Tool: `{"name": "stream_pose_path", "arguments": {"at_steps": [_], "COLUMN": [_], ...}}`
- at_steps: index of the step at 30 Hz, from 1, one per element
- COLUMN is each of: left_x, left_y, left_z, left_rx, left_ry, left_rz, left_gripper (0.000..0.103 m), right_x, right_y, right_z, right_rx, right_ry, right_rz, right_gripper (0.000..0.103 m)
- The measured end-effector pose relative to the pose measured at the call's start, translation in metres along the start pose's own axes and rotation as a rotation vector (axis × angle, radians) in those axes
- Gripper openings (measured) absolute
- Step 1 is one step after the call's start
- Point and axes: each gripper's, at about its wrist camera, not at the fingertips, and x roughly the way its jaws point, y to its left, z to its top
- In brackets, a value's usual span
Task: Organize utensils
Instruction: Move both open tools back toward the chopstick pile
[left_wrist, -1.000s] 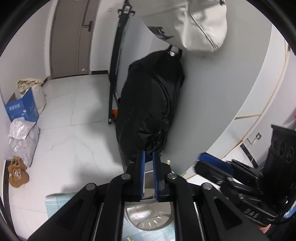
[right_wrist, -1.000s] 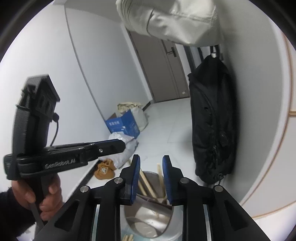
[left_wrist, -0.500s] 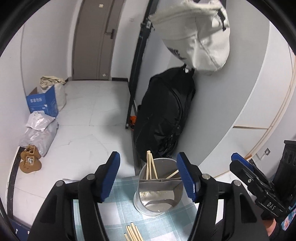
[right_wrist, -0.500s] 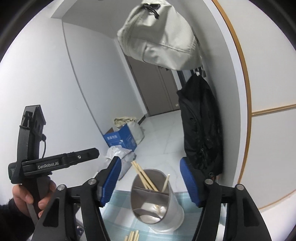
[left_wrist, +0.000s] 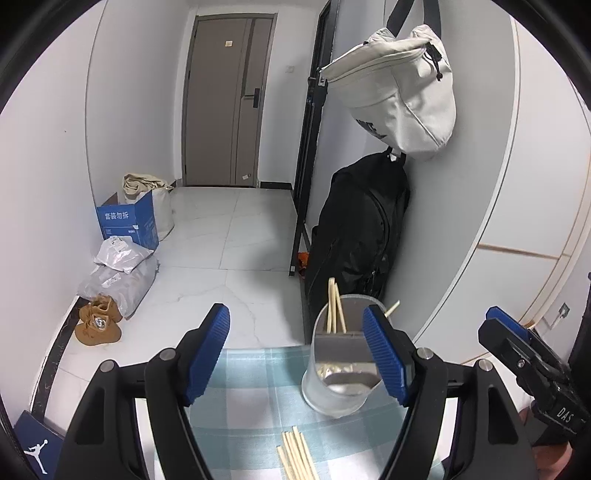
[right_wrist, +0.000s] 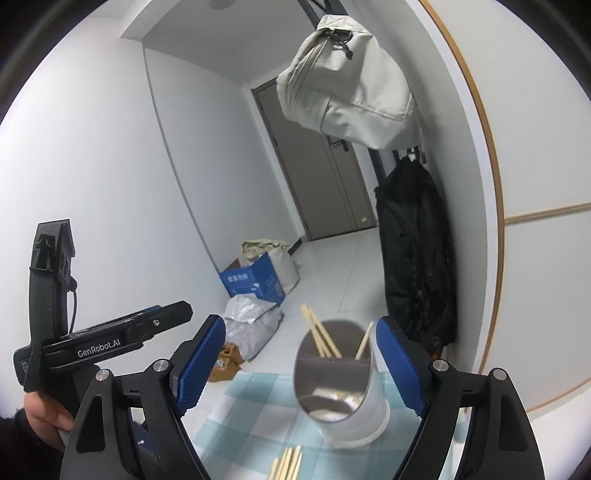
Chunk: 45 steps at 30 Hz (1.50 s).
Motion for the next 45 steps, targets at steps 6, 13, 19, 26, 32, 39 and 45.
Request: {"name": "stream_pose_path", "arguments": {"at_steps": [6, 13, 19, 26, 32, 39, 45], "left_x": [-0.005, -0.004, 0.004, 0.040, 0.062, 0.077, 0.080], "left_y": [0.010, 0.017, 0.025, 0.036, 0.055, 0.084, 0.099], "left_z": [-0.024, -0.049, -0.074, -0.108, -0.129, -0.130, -0.129], "left_rx": [-0.020, -0.019, -0.037, -0.082, -0.111, -0.205, -0.235], "left_ry": [-0.048, -0.078, -0.063, 0.050, 0.110, 0.209, 0.203], "left_rz": [0.041, 0.071, 0.078, 0.076, 0.097, 0.062, 0.094], "left_gripper": [0.080, 0.081, 0.082, 0.082, 0.082, 0.082, 0.082], "right_x": [-0.001, 0.001, 0.014, 0.034, 0.051, 0.082, 0.115], "right_y": [0.010, 0.018, 0.018, 0.014, 0.010, 0.011, 0.013], "right_z": [-0.026, -0.057, -0.086, -0.120, -0.142, -0.156, -0.174], "right_rx": [-0.016, -0.037, -0.034, -0.047, -0.073, -0.094, -0.107], "right_ry": [0.026, 0.048, 0.115, 0.198, 0.277, 0.423, 0.569], "right_rz": [0.005, -0.001, -0.021, -0.056, -0.095, -0.112, -0.113], "right_gripper": [0.086, 0.088, 0.090, 0.092, 0.092, 0.091, 0.066]}}
